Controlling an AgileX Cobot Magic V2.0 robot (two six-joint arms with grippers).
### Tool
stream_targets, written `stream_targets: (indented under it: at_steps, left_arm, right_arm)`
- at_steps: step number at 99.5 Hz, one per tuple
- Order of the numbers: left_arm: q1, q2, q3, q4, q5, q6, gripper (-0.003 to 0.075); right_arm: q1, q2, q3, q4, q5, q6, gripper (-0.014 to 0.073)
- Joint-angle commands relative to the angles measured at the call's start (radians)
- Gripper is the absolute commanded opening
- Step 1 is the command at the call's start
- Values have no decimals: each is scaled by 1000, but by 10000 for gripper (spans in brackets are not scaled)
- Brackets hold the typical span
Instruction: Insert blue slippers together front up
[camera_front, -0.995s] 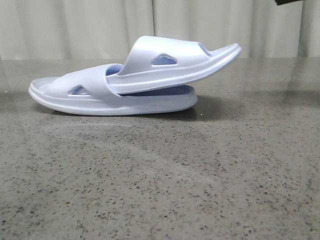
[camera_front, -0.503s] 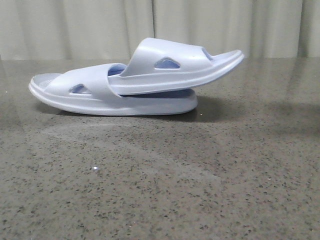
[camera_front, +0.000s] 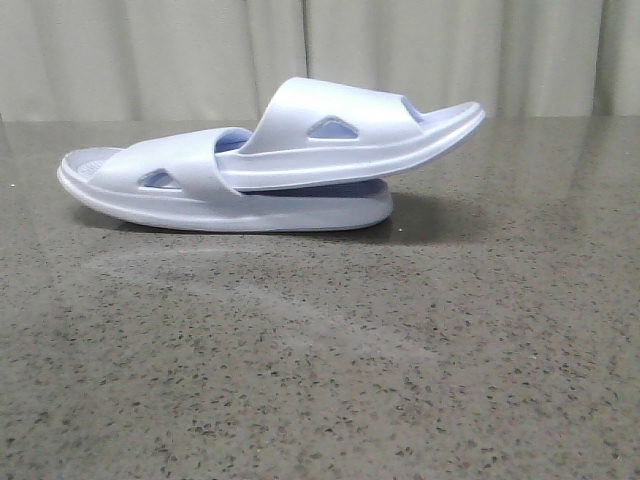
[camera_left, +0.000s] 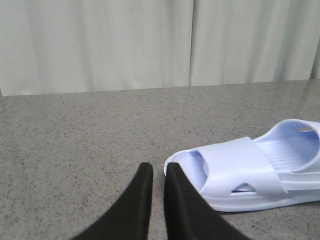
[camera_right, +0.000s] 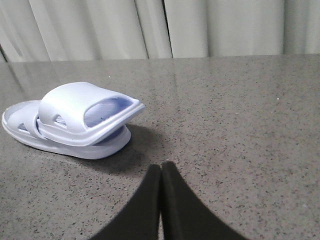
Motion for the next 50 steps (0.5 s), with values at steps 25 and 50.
stream_targets:
  at_steps: [25, 50]
  left_arm:
    - [-45, -143, 38, -178, -50, 0, 15]
    - [-45, -142, 38, -186, -50, 0, 15]
  right_arm:
    - [2, -53, 8, 92, -97, -10, -78]
    - [2, -53, 8, 92, -97, -10, -78]
